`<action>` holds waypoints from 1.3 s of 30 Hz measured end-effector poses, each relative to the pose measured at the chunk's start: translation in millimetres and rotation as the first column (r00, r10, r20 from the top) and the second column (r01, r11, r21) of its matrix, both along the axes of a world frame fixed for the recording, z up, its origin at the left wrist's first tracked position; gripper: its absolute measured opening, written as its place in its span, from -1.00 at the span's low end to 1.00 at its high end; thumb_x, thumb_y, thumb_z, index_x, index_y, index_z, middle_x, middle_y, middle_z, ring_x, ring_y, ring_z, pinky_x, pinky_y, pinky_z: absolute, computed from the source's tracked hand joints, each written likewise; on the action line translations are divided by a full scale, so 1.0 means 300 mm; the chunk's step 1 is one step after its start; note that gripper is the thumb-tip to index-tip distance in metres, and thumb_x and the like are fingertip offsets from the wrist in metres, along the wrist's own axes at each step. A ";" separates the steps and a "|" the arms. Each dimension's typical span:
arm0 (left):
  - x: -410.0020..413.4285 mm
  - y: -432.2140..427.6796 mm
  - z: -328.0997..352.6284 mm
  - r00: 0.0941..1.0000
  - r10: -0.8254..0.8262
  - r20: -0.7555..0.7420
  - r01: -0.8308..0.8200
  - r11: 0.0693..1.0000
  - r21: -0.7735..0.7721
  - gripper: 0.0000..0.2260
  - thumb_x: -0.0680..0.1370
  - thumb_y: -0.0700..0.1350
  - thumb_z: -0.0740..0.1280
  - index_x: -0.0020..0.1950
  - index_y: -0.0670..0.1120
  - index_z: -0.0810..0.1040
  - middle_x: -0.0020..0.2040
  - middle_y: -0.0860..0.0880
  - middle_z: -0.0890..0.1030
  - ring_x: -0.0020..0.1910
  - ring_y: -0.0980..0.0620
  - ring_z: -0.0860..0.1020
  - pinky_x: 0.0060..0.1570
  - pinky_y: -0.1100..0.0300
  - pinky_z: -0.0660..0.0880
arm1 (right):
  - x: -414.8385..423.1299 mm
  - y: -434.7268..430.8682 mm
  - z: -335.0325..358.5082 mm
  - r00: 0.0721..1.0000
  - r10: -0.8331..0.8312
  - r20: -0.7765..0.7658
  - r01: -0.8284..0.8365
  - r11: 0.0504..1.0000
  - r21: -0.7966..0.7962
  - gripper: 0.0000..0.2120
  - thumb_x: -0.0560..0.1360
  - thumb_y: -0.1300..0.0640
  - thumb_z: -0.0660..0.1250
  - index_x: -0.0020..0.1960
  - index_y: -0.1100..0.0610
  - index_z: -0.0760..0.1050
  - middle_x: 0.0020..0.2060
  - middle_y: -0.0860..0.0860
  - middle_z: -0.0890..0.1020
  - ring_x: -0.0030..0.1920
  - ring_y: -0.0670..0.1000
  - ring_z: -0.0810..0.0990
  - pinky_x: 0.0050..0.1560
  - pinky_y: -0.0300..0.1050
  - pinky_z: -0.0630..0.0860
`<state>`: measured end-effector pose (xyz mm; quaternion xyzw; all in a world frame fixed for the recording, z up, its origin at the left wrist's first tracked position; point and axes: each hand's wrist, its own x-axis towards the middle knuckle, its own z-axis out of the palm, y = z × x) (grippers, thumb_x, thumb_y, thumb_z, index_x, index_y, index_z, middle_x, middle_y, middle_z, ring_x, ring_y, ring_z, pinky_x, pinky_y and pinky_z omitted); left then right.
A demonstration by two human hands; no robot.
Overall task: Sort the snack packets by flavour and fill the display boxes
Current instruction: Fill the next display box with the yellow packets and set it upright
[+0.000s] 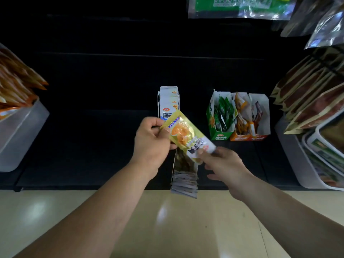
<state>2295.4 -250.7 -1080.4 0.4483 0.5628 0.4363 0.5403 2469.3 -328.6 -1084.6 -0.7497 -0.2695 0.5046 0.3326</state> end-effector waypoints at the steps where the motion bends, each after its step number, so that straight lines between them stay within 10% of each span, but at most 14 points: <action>1: -0.007 -0.001 0.015 0.996 0.023 0.090 -0.019 0.999 -0.050 -0.89 0.67 -0.24 0.32 0.18 -0.12 0.49 0.02 -0.08 0.72 -0.14 0.01 0.74 -0.21 0.19 0.66 | 0.001 0.002 0.000 0.998 -0.027 -0.055 0.026 1.000 -0.006 -0.66 0.52 -0.14 0.49 0.19 0.04 0.60 0.06 0.04 0.71 0.09 0.09 0.69 0.13 0.12 0.68; 4: -0.016 -0.011 0.016 0.984 -0.001 0.180 0.028 0.988 -0.149 -0.80 0.65 -0.29 0.34 0.25 -0.12 0.49 0.08 -0.10 0.72 -0.11 -0.04 0.76 -0.16 0.12 0.69 | 0.002 0.018 0.011 0.946 -0.131 -0.295 0.147 0.989 0.032 -0.75 0.56 0.00 0.48 0.17 0.11 0.63 0.04 0.09 0.76 0.07 0.13 0.74 0.09 0.12 0.68; 9: -0.041 -0.030 -0.075 0.888 -0.277 -0.368 0.241 0.960 -0.141 -0.82 0.56 -0.27 0.38 -0.05 0.03 0.61 -0.12 0.03 0.70 -0.09 0.02 0.70 -0.11 0.16 0.60 | 0.034 0.050 0.062 0.933 -0.193 -0.304 0.270 0.933 0.238 -0.82 0.61 0.16 0.42 0.20 0.17 0.57 0.04 0.13 0.76 0.01 0.16 0.76 -0.01 0.12 0.71; 16: -0.068 -0.030 -0.140 0.847 -0.311 -0.431 0.225 0.944 -0.240 -0.85 0.56 -0.19 0.38 -0.09 0.06 0.65 -0.12 0.07 0.67 -0.07 0.04 0.66 0.01 0.07 0.65 | 0.038 0.025 0.037 0.986 0.049 0.159 -0.090 0.962 0.259 -0.96 0.62 0.21 0.39 0.01 0.09 0.56 -0.16 0.07 0.74 -0.13 0.06 0.74 -0.05 0.09 0.73; 21: -0.056 -0.012 -0.131 0.908 -0.275 -0.317 0.211 0.952 -0.222 -0.83 0.64 -0.14 0.33 -0.05 0.07 0.66 -0.03 0.03 0.70 0.02 -0.05 0.69 -0.02 0.06 0.64 | 0.006 0.003 -0.030 0.848 0.385 0.365 -0.454 0.882 0.126 -0.87 0.64 0.12 0.35 -0.08 0.00 0.59 -0.33 -0.03 0.63 -0.35 0.01 0.56 -0.31 -0.11 0.52; 26: -0.011 -0.003 -0.133 0.905 -0.289 -0.311 0.239 0.953 -0.187 -0.88 0.60 0.02 0.44 -0.05 0.00 0.70 -0.11 0.00 0.72 -0.11 -0.01 0.70 -0.29 0.22 0.54 | -0.029 -0.019 -0.076 0.737 0.609 0.294 -0.619 0.782 -0.070 -0.79 0.69 0.07 0.23 0.17 -0.06 0.64 0.03 -0.08 0.65 0.04 -0.08 0.62 0.00 -0.22 0.54; 32: 0.033 0.022 -0.191 0.739 -0.246 -0.627 0.224 0.968 -0.115 -0.69 0.37 0.17 0.61 -0.25 0.02 0.57 -0.32 0.09 0.61 -0.30 0.07 0.60 -0.25 0.11 0.56 | -0.010 -0.005 -0.060 0.889 0.398 0.227 -0.414 0.910 0.026 -0.83 0.64 0.06 0.31 0.07 -0.11 0.67 -0.13 -0.13 0.68 -0.14 -0.17 0.61 -0.06 -0.25 0.55; 39: 0.013 0.030 -0.214 0.720 -0.301 -0.626 0.350 0.935 -0.047 -0.68 0.58 -0.10 0.43 -0.35 -0.09 0.47 -0.44 0.08 0.48 -0.48 0.13 0.44 -0.44 0.12 0.41 | 0.014 -0.005 -0.037 0.931 0.306 0.200 -0.317 0.948 0.027 -0.81 0.65 0.05 0.29 -0.04 -0.13 0.65 -0.10 -0.01 0.70 0.01 0.04 0.67 0.08 0.09 0.66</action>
